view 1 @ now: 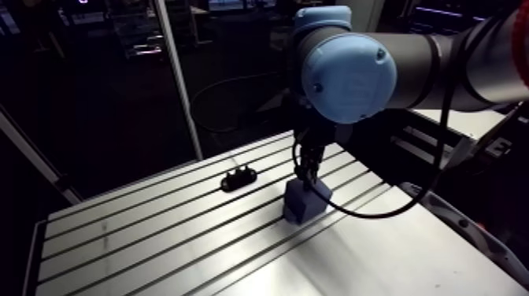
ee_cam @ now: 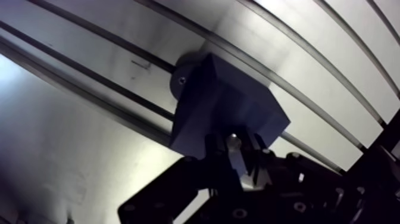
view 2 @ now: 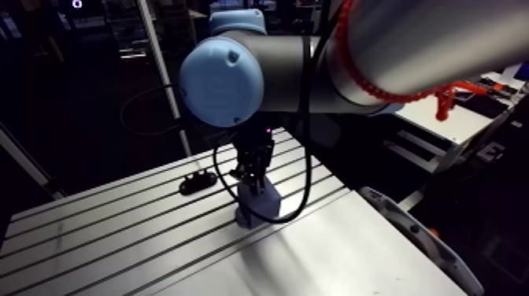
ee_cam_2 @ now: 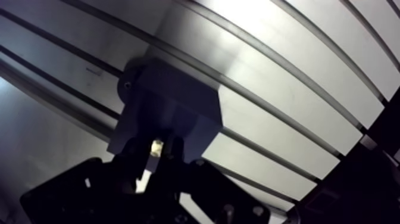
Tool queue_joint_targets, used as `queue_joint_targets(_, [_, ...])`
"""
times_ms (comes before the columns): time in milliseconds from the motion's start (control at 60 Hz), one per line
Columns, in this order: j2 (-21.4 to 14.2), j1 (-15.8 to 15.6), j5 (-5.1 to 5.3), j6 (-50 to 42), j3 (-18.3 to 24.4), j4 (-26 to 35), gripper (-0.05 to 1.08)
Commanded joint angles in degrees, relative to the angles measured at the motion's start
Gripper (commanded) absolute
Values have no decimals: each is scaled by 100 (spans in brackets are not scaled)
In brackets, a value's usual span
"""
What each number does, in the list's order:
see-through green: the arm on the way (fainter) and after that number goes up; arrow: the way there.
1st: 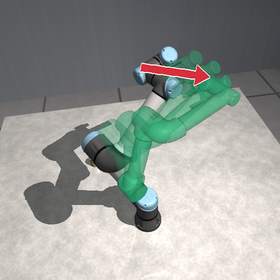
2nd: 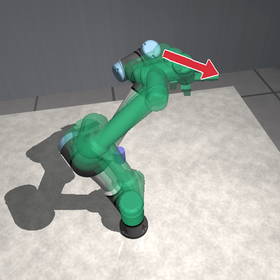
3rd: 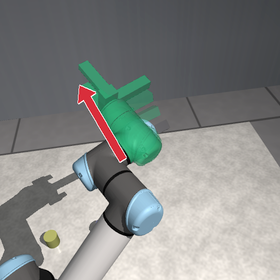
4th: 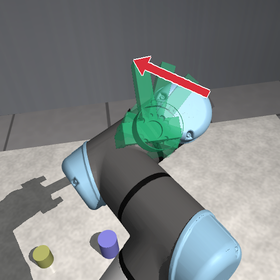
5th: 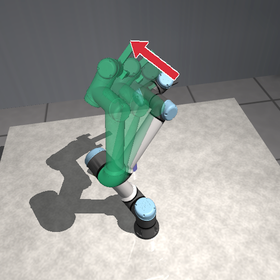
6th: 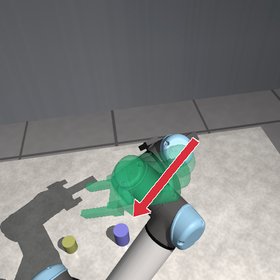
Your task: Pick up the M10 bolt and insert it into the hex recess until seated.
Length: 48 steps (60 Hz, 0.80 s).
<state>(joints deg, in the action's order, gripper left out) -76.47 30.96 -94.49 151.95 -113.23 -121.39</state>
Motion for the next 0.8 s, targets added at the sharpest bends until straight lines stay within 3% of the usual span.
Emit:
queue_joint_targets(17, [-21,-1,-4,146,-27,6,52])
queue_joint_targets(33, [-28,-1,-4,147,-28,-3,33])
queue_joint_targets(50, [-28,-1,-4,147,-28,-3,33])
queue_joint_targets(67, [-37,-1,-4,155,-44,-4,26])
queue_joint_targets(283, [-56,15,5,123,-56,-48,4])
queue_joint_targets(417, [-104,57,62,64,-30,-41,2])
queue_joint_targets(567, [-245,196,246,-447,22,37,2])
queue_joint_targets(800, [-429,271,261,-1491,31,423,2])
